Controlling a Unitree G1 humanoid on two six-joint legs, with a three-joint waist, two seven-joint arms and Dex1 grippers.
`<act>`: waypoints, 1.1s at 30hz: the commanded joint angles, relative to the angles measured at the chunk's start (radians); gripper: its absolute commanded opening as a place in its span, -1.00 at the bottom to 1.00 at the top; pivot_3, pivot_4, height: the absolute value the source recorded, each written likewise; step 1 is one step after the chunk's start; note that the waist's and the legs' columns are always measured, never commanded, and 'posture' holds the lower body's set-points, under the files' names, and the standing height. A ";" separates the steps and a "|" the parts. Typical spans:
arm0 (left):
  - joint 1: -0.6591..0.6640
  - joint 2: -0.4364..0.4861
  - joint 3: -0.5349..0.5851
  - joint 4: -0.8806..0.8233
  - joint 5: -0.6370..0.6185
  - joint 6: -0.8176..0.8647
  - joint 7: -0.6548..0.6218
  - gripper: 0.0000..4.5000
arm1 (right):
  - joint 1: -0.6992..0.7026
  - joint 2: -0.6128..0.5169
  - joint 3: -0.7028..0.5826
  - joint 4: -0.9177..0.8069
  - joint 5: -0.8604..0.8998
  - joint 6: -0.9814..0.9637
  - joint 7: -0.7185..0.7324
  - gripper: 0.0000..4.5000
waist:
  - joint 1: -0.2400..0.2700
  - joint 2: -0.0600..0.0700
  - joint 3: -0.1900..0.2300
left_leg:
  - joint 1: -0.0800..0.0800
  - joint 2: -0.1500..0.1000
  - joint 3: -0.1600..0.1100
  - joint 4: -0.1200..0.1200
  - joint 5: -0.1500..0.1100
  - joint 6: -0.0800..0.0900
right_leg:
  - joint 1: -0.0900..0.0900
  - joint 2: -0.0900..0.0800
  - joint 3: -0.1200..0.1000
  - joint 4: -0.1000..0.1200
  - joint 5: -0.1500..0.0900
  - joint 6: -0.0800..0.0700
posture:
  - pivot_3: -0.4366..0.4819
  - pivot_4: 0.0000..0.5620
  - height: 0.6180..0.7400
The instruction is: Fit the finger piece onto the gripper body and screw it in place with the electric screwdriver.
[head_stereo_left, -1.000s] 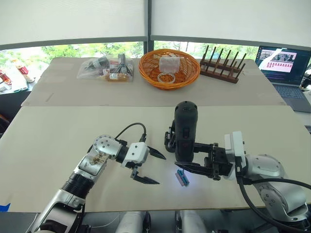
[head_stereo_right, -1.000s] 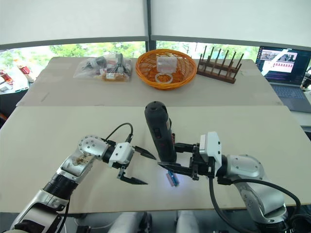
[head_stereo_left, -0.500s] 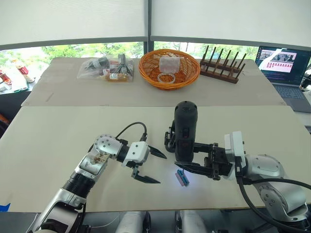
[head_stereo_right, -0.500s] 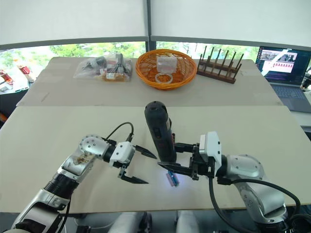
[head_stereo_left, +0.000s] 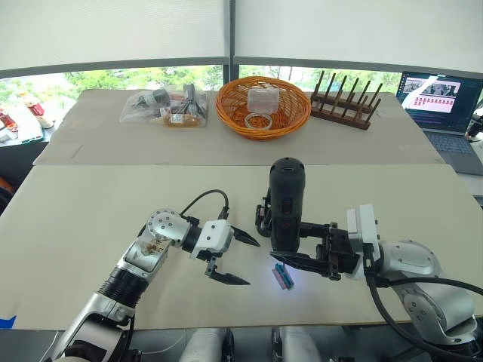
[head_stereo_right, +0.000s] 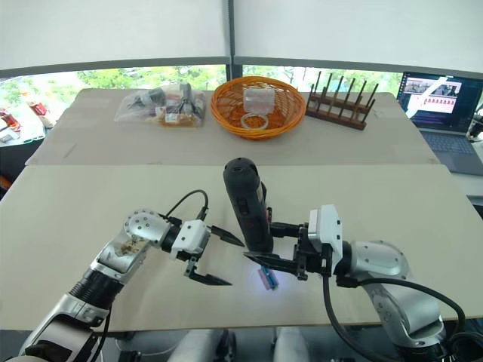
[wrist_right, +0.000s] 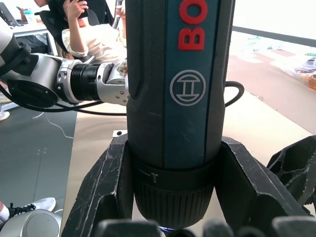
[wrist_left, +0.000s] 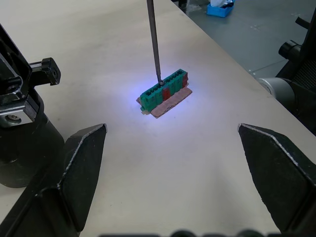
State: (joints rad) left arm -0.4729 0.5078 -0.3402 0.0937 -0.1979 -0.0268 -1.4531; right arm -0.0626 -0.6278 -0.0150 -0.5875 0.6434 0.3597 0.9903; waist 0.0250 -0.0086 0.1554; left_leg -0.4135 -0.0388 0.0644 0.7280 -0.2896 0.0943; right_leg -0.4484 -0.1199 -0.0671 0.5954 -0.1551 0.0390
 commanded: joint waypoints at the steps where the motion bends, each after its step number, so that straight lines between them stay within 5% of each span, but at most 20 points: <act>1: -0.020 -0.003 -0.001 -0.011 -0.005 -0.018 0.002 1.00 | -0.010 -0.001 -0.018 -0.038 0.021 -0.023 -0.001 -0.16 | 0.000 0.000 0.000 | 0.000 0.000 0.000 0.000 0.000 0.000 | 0.000 0.000 0.000 0.000 0.000 0.000 | -0.05 -0.47 1.00; 33: -0.031 -0.008 -0.002 0.007 0.000 -0.029 0.008 1.00 | -0.008 -0.006 -0.005 -0.028 0.013 -0.028 -0.002 -0.16 | 0.001 0.000 0.000 | 0.008 0.001 0.000 0.000 -0.001 0.001 | 0.008 0.000 0.000 -0.001 -0.001 0.000 | -0.05 -0.47 1.00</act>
State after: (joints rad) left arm -0.4906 0.5025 -0.3411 0.1110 -0.1947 -0.0444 -1.4504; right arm -0.0603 -0.6392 -0.0069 -0.5868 0.6407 0.3597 0.9874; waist 0.0264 -0.0086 0.1555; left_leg -0.4059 -0.0383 0.0642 0.7279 -0.2905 0.0954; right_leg -0.4409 -0.1202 -0.0667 0.5945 -0.1556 0.0395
